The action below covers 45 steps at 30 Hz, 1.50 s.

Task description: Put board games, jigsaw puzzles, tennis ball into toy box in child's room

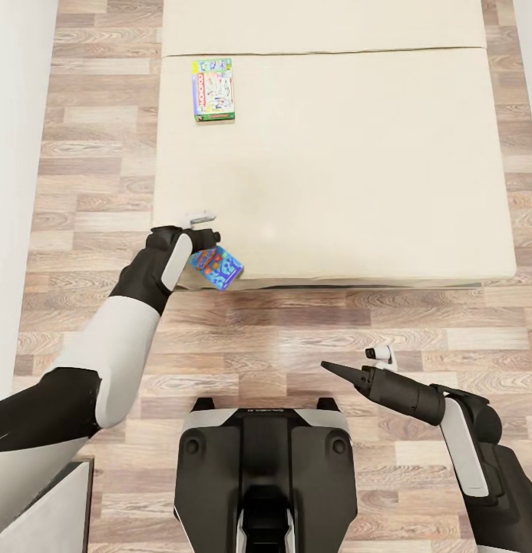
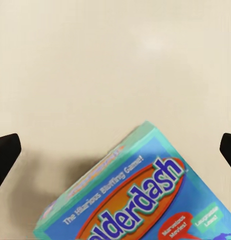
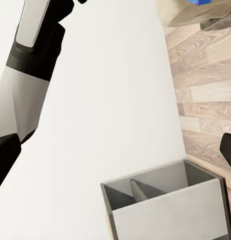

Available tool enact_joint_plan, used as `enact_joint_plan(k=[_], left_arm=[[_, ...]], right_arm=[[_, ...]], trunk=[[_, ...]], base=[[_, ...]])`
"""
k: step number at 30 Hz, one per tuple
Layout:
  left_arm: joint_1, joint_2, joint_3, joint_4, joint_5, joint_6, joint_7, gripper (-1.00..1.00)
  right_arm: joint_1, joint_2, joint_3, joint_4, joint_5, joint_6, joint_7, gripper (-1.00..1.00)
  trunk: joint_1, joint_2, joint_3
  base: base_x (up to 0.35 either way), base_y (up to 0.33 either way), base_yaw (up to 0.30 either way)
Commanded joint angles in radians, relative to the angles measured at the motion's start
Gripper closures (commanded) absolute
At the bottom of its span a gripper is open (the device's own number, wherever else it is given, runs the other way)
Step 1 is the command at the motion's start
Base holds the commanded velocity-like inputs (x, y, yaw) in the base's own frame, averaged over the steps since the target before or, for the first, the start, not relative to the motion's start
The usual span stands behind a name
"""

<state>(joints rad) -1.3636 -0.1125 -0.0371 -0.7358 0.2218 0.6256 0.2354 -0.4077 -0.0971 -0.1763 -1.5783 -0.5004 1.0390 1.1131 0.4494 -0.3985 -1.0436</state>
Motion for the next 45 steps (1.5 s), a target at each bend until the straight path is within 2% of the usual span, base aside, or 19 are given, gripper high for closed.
enact_joint_plan(k=[1,6,10,12,13,16,17,20,23,24,26,27,31,32,36,37,42,43,45], left_arm=[[0.0,0.011,-0.003,-0.005,0.012,0.007,0.009,-1.0],[0.0,0.047,0.007,-0.034,0.014,0.044,0.007,-1.0],[0.001,0.094,0.062,-0.077,0.018,0.099,0.002,-1.0],[0.001,0.113,0.101,-0.095,0.023,0.127,0.0,-1.0],[0.003,0.129,0.146,-0.112,0.03,0.163,-0.002,-1.0],[0.006,0.156,0.22,-0.136,0.043,0.229,-0.014,-1.0],[0.009,0.18,0.27,-0.15,0.051,0.275,-0.034,-1.0],[0.013,0.23,0.338,-0.165,0.06,0.335,-0.093,-1.0],[0.02,0.293,0.393,-0.173,0.07,0.379,-0.19,-1.0],[0.033,0.34,0.421,-0.173,0.081,0.397,-0.274,-1.0],[0.056,0.387,0.44,-0.171,0.094,0.409,-0.367,-1.0],[0.088,0.432,0.454,-0.168,0.105,0.416,-0.463,-1.0],[0.17,0.504,0.468,-0.162,0.123,0.422,-0.647,-1.0],[0.241,0.539,0.476,-0.159,0.131,0.422,-0.77,-1.0],[0.34,0.561,0.49,-0.157,0.135,0.422,-0.903,-1.0],[0.385,0.566,0.5,-0.157,0.137,0.422,-0.957,-1.0],[0.489,0.57,0.52,-0.157,0.137,0.422,-1.079,-1.0],[0.534,0.57,0.524,-0.157,0.136,0.422,-1.123,-1.0],[0.579,0.568,0.526,-0.157,0.134,0.421,-1.162,-1.0]], right_arm=[[0.0,0.0,-0.001,0.0,0.002,0.004,0.004,-1.0],[0.0,-0.002,-0.003,0.0,0.002,0.004,0.005,-1.0],[0.0,-0.004,-0.005,0.001,0.002,0.002,0.005,-1.0],[0.0,-0.005,-0.005,0.001,0.002,0.0,0.005,-1.0],[0.0,-0.006,-0.006,0.001,0.003,-0.001,0.005,-1.0],[0.0,-0.009,-0.008,0.001,0.003,-0.003,0.005,-1.0],[0.0,-0.01,-0.009,0.002,0.004,-0.004,0.005,-1.0],[0.0,-0.011,-0.016,0.002,0.006,-0.005,0.005,-1.0],[0.0,-0.012,-0.025,0.003,0.007,-0.006,0.005,-1.0],[0.001,-0.011,-0.031,0.003,0.007,-0.006,0.005,-1.0],[0.002,-0.012,-0.035,0.003,0.007,-0.007,0.005,-1.0],[0.004,-0.012,-0.038,0.003,0.008,-0.007,0.005,-1.0],[0.009,-0.013,-0.051,0.003,0.01,-0.008,0.006,-1.0],[0.011,-0.013,-0.067,0.003,0.011,-0.008,0.007,-1.0],[0.013,-0.013,-0.087,0.004,0.013,-0.008,0.009,-1.0],[0.013,-0.013,-0.096,0.007,0.014,-0.008,0.009,-1.0],[0.013,-0.013,-0.113,0.012,0.016,-0.008,0.008,-1.0],[0.013,-0.013,-0.116,0.014,0.016,-0.008,0.005,-1.0],[0.013,-0.013,-0.118,0.015,0.017,-0.008,0.0,-1.0]], trunk=[[0.001,-0.002,-0.001],[0.001,-0.002,-0.001],[0.001,-0.002,-0.001],[0.001,-0.002,-0.001],[0.001,-0.002,-0.001],[0.001,-0.002,-0.001],[0.001,-0.002,-0.001],[0.001,-0.002,-0.001],[0.001,-0.002,-0.001],[0.001,-0.002,-0.001],[0.001,-0.002,-0.001],[0.001,-0.002,-0.001],[0.001,-0.002,-0.001],[0.001,-0.002,-0.001],[0.001,-0.002,-0.001],[0.001,-0.002,-0.001],[0.001,-0.002,-0.001],[0.001,-0.002,-0.001],[0.001,-0.002,-0.001]], base=[[0.0,0.0,0.0],[0.0,0.0,0.0],[0.0,0.0,0.0],[0.0,0.0,0.0],[0.0,0.0,0.0],[0.0,0.0,0.0],[0.0,0.0,0.0],[0.0,0.0,0.0],[0.0,0.0,0.0],[0.0,0.0,0.0],[0.0,0.0,0.0],[0.0,0.0,0.0],[0.0,0.0,0.0],[0.0,0.0,0.0],[0.0,0.0,0.0],[0.0,0.0,0.0],[0.0,0.0,0.0],[0.0,0.0,0.0],[0.0,0.0,0.0]])
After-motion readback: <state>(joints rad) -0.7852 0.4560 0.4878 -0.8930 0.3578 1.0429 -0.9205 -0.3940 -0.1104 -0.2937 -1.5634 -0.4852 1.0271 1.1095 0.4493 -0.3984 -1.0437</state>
